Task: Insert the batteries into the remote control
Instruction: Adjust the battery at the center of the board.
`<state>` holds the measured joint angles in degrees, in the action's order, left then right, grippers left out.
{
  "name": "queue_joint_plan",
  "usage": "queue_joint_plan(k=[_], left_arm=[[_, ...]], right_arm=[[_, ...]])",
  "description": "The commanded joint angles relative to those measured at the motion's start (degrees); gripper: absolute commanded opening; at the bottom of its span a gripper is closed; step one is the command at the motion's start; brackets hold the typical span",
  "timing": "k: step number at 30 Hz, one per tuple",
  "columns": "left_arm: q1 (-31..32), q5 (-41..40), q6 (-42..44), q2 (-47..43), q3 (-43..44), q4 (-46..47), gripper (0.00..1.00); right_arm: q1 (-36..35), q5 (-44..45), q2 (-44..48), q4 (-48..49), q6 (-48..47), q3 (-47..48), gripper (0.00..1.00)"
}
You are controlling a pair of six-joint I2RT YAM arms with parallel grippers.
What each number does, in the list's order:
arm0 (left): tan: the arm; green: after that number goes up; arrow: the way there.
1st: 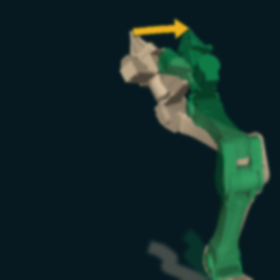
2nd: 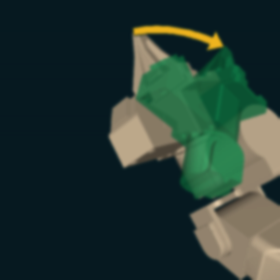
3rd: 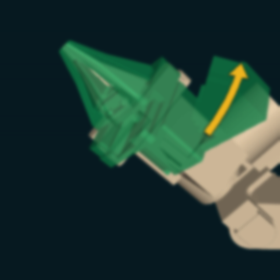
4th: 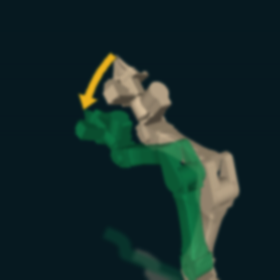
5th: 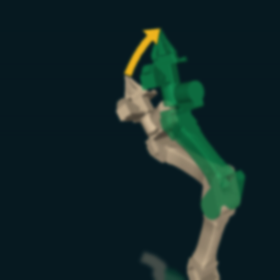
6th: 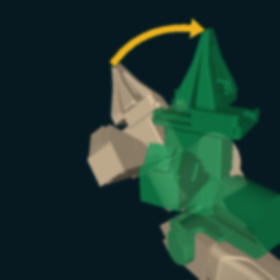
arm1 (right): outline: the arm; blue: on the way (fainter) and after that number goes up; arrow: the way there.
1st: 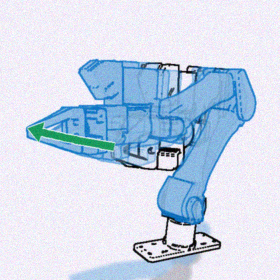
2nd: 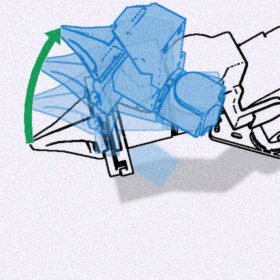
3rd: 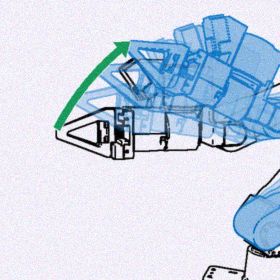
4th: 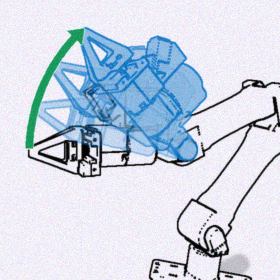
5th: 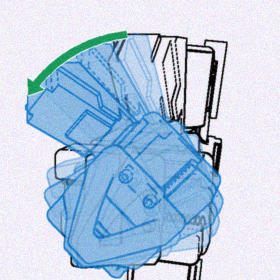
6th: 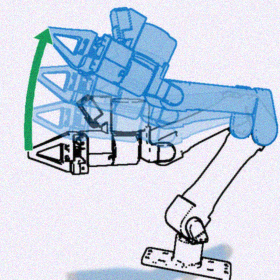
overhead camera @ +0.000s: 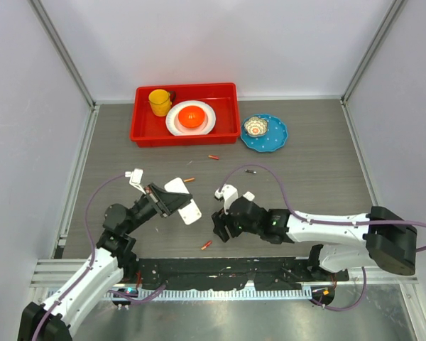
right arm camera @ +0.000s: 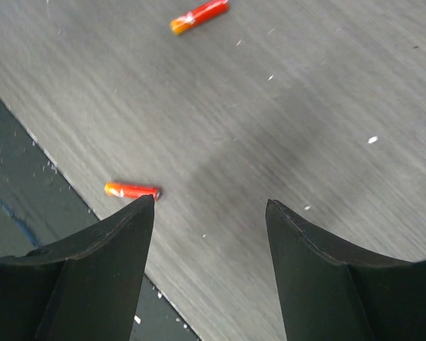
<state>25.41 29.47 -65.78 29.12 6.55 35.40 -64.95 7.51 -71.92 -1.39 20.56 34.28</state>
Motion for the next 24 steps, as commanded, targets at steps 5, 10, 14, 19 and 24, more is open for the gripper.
queue_joint_plan(k=[5,10,14,19,24], left_arm=[[-0.18,-16.01,-0.4,1.2,4.44,-13.06,0.0],[-0.18,-20.77,0.73,0.76,6.19,-19.57,0.0],[-0.36,-20.25,2.32,2.25,9.0,-23.35,0.0],[-0.45,-19.72,2.67,1.73,9.71,-26.08,0.0],[-0.45,-19.89,3.81,-0.29,9.63,-28.89,0.0]], right_arm=[[-5.89,6.28,0.64,-1.78,2.63,2.45,0.73],[-12.56,11.72,-2.78,-0.9,4.58,4.47,0.8],[-16.78,15.24,-6.21,-0.99,2.3,6.67,0.78],[-18.37,14.82,-6.57,-0.98,-4.01,7.2,0.71],[-19.08,13.59,-6.74,-1.6,-9.38,7.2,0.69]])
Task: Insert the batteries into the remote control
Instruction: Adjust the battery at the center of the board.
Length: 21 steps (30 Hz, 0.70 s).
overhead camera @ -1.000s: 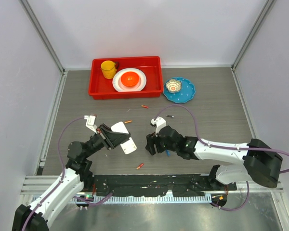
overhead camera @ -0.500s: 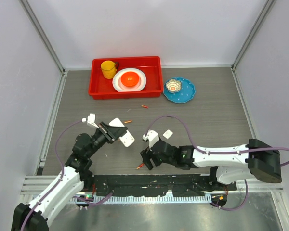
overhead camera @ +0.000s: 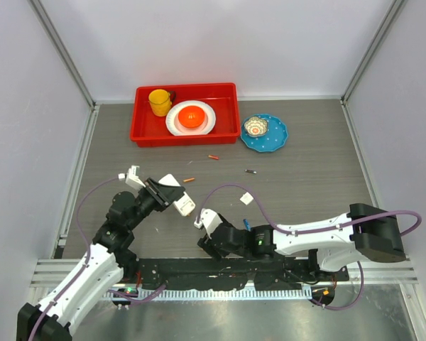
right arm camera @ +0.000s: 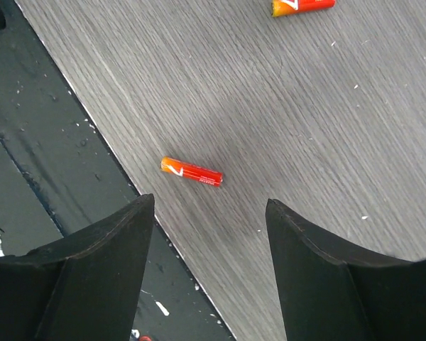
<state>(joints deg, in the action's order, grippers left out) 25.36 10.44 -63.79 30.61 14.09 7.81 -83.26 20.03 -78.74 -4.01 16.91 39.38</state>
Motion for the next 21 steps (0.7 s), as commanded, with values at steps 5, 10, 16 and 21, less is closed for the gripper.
queue_joint_plan(k=[5,10,16,21], left_arm=[[-0.32,-0.86,1.83,-1.78,2.08,-2.45,0.0],[-0.4,-0.68,2.0,-1.69,2.17,-2.89,0.0],[-0.58,0.11,2.44,-1.08,2.35,-2.45,0.0],[-0.58,0.29,2.35,-0.73,2.0,-1.75,0.0]], right_arm=[[-1.02,-0.16,-2.38,0.15,-8.38,4.48,0.63],[-1.11,-2.89,-4.75,0.67,-10.92,5.71,0.59],[-1.2,-5.79,-8.0,-0.73,-12.95,7.29,0.57],[-1.11,-6.32,-9.76,-0.82,-14.18,7.73,0.54]])
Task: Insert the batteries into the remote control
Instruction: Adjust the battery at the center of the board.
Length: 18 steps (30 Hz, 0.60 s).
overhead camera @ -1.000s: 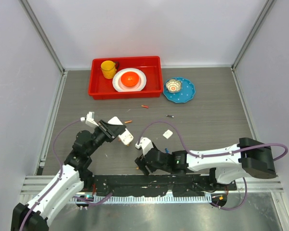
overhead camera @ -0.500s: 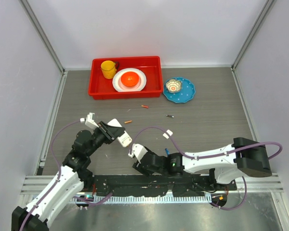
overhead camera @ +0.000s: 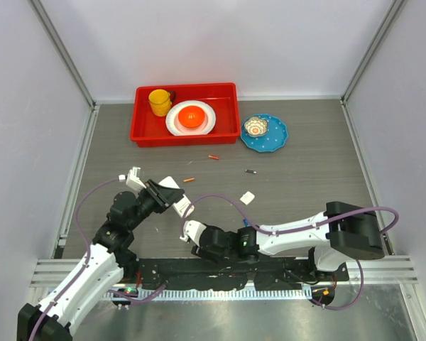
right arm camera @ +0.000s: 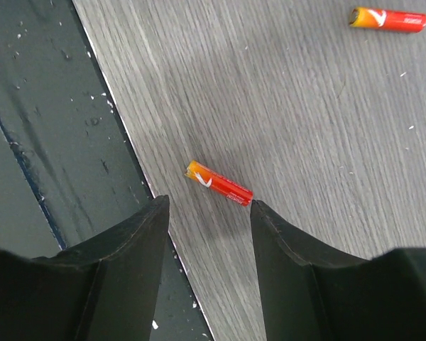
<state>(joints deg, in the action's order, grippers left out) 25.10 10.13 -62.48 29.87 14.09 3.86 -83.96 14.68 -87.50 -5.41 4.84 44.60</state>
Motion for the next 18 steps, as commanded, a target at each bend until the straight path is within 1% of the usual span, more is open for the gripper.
queue_joint_plan(k=[1,8,14,18], left_arm=[[-0.4,0.68,1.04,0.1,1.91,2.29,0.0],[-0.4,0.85,0.78,0.63,1.38,3.35,0.0],[-0.41,0.68,0.6,0.89,0.94,4.05,0.0],[-0.49,0.59,0.78,0.72,0.77,4.32,0.0]], right_arm=[[-0.41,-0.79,-1.35,0.58,-2.29,2.51,0.54],[-0.32,-0.26,-3.9,2.16,-2.64,2.6,0.53],[0.82,-0.35,-4.25,3.47,-2.47,2.42,0.51],[2.22,-2.1,-4.34,4.44,-1.85,1.9,0.46]])
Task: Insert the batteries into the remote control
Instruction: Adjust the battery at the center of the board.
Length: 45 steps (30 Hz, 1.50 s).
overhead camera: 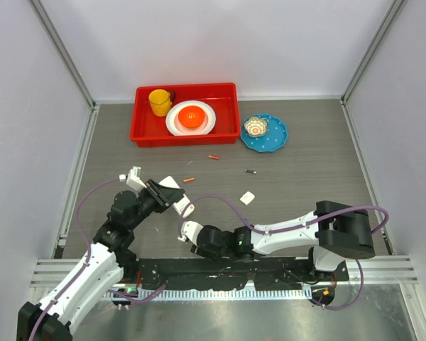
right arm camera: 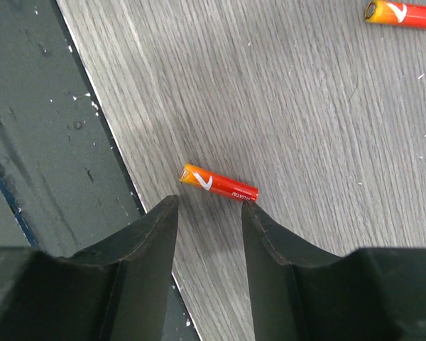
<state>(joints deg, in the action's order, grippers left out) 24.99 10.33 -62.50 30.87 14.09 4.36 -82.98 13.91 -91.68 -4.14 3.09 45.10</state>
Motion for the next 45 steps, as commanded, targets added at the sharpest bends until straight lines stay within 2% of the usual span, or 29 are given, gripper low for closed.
queue_joint_plan(k=[1,5,15,20,29,37,43,45], left_arm=[[-0.38,0.31,0.71,-0.37,0.77,3.81,0.0],[-0.56,0.4,0.8,0.15,0.5,4.25,0.0],[-0.65,0.66,0.45,1.82,-0.02,6.45,0.0],[-0.82,0.75,0.71,2.35,-0.11,6.8,0.0],[-1.18,1.19,0.71,3.14,-0.38,7.77,0.0],[-1.61,1.28,0.98,3.67,-0.02,8.03,0.0],[-1.88,1.1,1.06,4.1,0.24,8.38,0.0],[-1.88,1.19,1.24,4.46,0.59,8.73,0.0]], right_arm=[[1.42,-1.26,-0.25,3.18,-0.1,1.31,0.45],[2.12,-1.52,-0.43,3.53,-0.1,0.6,0.44],[2.82,-0.82,-1.75,6.34,-0.81,1.22,0.55],[2.91,-1.78,-2.54,6.43,-1.77,1.83,0.55],[3.09,-2.05,-4.47,6.16,-2.04,3.06,0.36],[3.62,-0.91,-4.39,6.08,-0.99,3.15,0.27],[3.79,1.73,-2.81,5.2,0.59,2.54,0.03],[3.88,3.13,-1.93,4.32,2.09,2.27,0.01]])
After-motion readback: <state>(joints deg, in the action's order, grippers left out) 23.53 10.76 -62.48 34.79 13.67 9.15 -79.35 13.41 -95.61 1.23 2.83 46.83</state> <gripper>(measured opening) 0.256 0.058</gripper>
